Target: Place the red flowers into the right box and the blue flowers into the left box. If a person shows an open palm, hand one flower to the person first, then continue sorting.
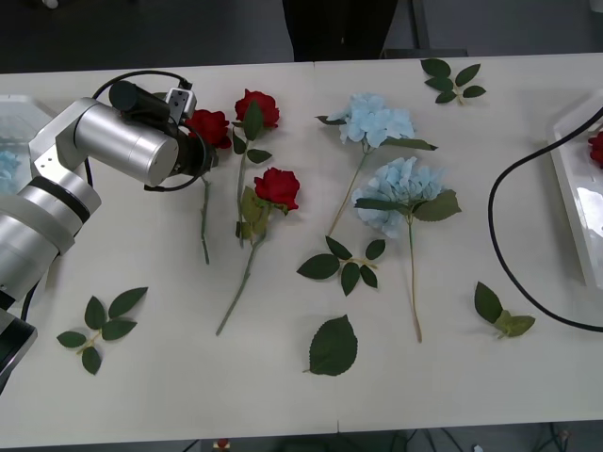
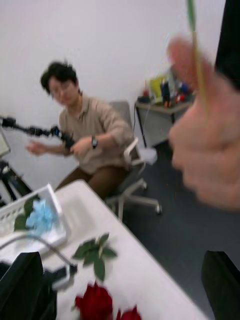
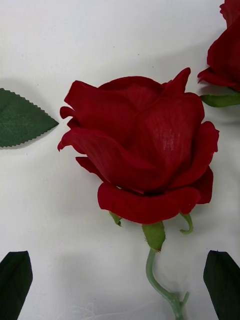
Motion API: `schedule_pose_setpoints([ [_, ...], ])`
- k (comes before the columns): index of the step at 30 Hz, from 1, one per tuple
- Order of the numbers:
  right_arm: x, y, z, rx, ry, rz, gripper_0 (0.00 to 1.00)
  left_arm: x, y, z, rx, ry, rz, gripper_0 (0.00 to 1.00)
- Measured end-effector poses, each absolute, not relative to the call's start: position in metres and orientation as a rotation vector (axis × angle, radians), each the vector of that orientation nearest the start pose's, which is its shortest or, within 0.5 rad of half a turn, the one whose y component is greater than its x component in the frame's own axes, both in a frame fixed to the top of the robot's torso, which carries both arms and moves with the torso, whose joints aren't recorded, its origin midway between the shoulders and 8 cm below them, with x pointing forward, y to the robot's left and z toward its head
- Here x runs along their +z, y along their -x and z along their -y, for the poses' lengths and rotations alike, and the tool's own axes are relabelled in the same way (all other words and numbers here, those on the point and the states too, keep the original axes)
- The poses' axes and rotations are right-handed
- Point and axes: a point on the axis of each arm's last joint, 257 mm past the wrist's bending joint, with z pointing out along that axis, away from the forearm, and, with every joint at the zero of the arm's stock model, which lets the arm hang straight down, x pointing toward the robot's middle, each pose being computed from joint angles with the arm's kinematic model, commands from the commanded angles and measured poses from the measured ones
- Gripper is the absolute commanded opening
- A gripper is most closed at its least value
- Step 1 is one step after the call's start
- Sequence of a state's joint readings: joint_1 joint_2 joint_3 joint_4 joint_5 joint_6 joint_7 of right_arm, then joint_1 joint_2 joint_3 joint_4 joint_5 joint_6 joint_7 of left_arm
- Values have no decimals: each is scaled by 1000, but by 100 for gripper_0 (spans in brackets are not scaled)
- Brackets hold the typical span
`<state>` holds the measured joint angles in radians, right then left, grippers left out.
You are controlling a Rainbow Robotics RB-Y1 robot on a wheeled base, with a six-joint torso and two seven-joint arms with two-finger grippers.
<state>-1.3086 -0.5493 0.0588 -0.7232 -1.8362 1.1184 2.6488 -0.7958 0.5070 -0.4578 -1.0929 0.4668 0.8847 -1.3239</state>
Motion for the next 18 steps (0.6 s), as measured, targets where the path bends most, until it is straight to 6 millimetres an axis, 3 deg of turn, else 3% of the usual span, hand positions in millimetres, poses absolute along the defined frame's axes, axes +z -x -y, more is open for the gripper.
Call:
schedule_pose_setpoints([
  [5, 91, -618, 63, 994, 768, -1772, 92, -246, -651, -221, 56, -263, -2305, 100],
  [10, 13, -606, 85, 843, 875, -2051, 92, -246, -651, -221, 56, -263, -2305, 100],
  [15, -27, -596, 106, 812, 657, -2318, 92, -246, -651, -221, 56, -263, -2305, 100],
  [18, -53, -583, 118, 705, 650, -2390, 92, -247, -651, -221, 56, -263, -2305, 100],
])
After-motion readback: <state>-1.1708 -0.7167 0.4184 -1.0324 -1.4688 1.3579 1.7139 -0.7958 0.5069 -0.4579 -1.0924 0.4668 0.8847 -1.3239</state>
